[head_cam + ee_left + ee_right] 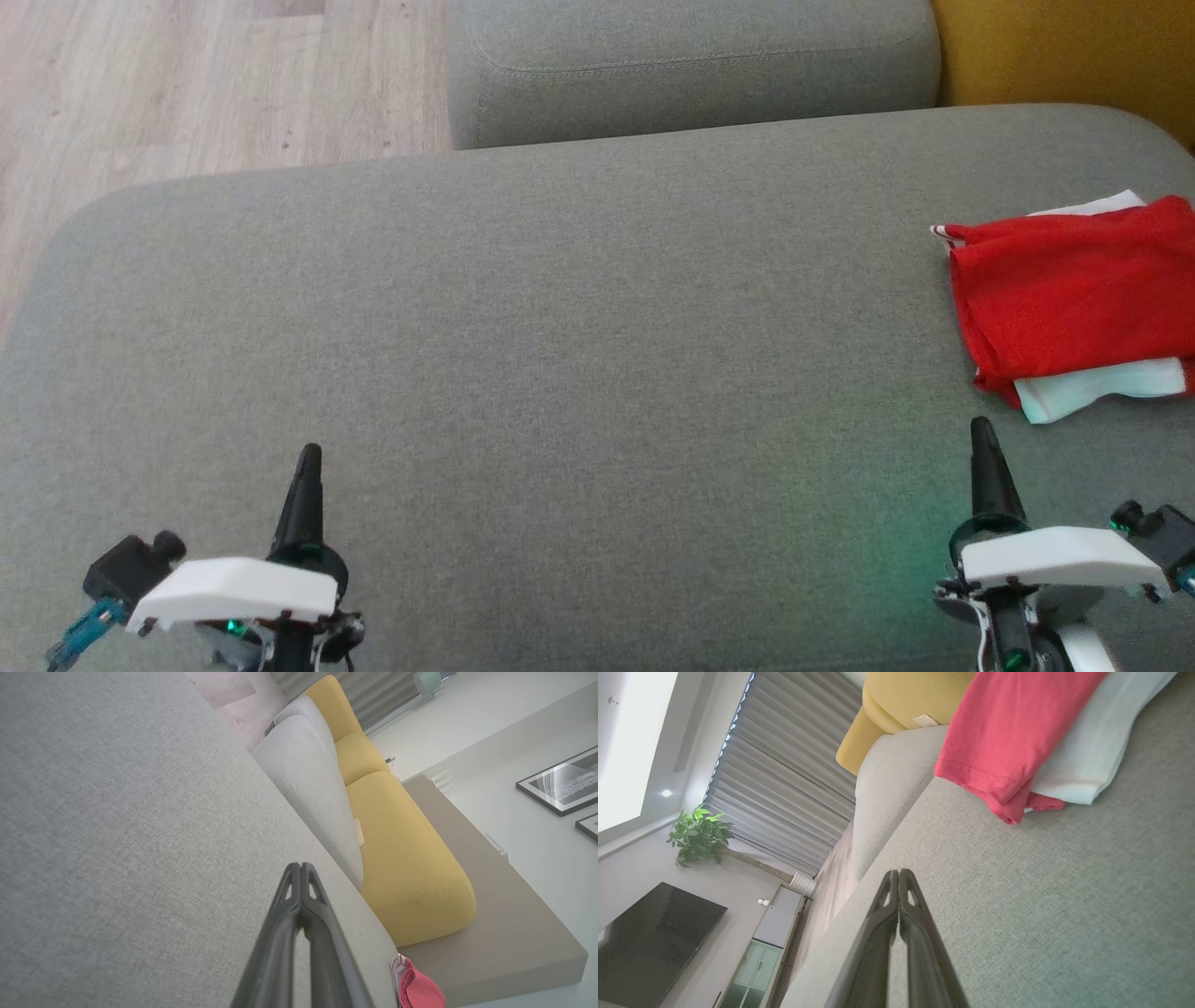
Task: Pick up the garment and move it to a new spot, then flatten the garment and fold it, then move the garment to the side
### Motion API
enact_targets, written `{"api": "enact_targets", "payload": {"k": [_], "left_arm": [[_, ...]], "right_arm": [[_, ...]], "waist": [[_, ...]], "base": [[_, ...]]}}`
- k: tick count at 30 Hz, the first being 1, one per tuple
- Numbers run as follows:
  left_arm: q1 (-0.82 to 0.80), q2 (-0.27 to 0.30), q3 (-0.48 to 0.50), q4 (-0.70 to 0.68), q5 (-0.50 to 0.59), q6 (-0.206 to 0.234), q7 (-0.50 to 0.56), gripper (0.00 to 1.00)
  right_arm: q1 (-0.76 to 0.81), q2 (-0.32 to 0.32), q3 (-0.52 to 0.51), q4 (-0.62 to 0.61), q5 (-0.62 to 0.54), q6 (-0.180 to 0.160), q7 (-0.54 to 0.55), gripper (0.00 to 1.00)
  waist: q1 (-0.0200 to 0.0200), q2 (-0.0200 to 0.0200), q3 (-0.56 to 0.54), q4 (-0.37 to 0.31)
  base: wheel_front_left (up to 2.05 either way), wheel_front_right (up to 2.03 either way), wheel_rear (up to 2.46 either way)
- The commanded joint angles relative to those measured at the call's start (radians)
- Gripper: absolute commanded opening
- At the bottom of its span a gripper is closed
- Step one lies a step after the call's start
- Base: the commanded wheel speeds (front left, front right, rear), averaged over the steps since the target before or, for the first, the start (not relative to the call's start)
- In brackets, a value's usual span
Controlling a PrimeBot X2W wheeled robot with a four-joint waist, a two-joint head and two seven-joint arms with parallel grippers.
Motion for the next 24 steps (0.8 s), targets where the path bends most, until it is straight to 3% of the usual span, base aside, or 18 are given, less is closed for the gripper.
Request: {"api": "enact_targets", "payload": {"k": [1, 24], "left_arm": [[-0.058, 0.016, 0.032, -0.029, -0.031, -0.005, 0.009, 0.0], [-0.088, 0.017, 0.085, -0.011, -0.252, -0.02, 0.076, 0.0]], "right_arm": [[-0.063, -0.018, 0.002, -0.041, 0.036, 0.0, 0.007, 0.0], [-0.073, -0.019, -0.044, -0.053, 0.274, -0.001, 0.073, 0.0]], "waist": [[0.0, -0.0001, 0.0, 0.0], [0.0, -0.0001, 0.002, 0.005]], "base": [[0.0, 0.0, 0.0], [0.0, 0.0, 0.0]]}}
